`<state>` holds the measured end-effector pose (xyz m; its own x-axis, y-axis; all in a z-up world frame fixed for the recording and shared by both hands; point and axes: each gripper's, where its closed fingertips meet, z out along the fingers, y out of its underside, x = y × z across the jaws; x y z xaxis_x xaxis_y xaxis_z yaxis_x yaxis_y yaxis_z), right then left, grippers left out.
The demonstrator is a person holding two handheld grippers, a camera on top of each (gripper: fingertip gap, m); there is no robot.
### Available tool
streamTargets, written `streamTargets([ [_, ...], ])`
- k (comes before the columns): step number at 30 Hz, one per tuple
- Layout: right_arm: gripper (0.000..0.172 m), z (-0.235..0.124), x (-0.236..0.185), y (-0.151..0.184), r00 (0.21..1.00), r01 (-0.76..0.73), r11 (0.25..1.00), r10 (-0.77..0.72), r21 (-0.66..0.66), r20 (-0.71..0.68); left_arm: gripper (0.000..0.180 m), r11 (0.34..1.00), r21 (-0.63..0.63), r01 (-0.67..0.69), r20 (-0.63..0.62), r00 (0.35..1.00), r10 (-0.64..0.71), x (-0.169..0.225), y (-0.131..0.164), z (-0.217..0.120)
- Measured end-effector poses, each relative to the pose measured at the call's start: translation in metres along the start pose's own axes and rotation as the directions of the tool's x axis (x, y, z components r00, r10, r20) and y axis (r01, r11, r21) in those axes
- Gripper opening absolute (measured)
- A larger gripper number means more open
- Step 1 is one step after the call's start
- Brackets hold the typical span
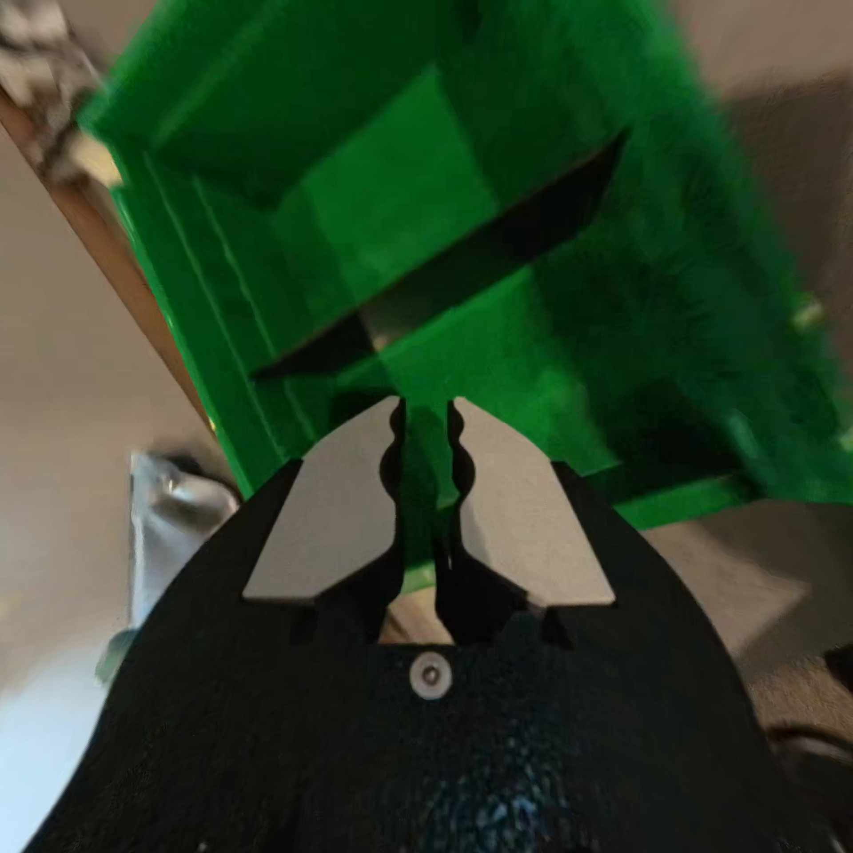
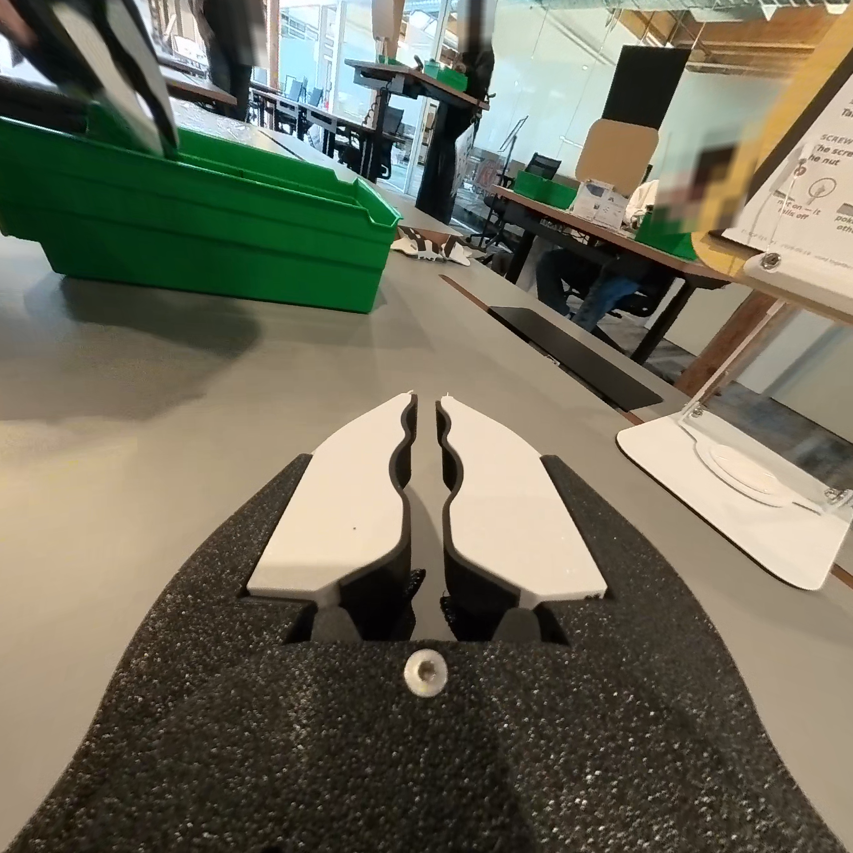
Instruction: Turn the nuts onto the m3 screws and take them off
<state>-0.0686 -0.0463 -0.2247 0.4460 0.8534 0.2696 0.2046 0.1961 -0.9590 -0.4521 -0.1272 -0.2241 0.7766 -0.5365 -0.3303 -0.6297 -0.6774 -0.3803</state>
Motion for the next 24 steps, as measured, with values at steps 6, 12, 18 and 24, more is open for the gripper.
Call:
streamTargets([
  [6,0.006,0.001,0.0,0.002,1.0,-0.005,1.0,0.005,-0.009,0.001,0.025,0.961,-0.244,-0.129,-0.105,0.989,0.106,-0.012,0.047,0.042],
  [12,0.005,0.001,0.0,0.003,1.0,-0.003,1.0,0.003,-0.016,0.007,0.005,0.953,-0.293,-0.081,-0.053,0.996,0.069,-0.016,0.045,0.063],
  [18,0.005,0.001,-0.002,0.004,1.0,0.006,1.0,-0.006,-0.025,0.015,0.0,0.97,-0.21,0.122,0.058,0.992,-0.112,-0.026,0.039,0.069],
  [24,0.004,0.001,-0.002,0.004,1.0,0.009,1.0,-0.009,-0.028,0.014,0.0,0.922,-0.113,0.369,0.206,0.917,-0.341,-0.043,0.042,0.071],
])
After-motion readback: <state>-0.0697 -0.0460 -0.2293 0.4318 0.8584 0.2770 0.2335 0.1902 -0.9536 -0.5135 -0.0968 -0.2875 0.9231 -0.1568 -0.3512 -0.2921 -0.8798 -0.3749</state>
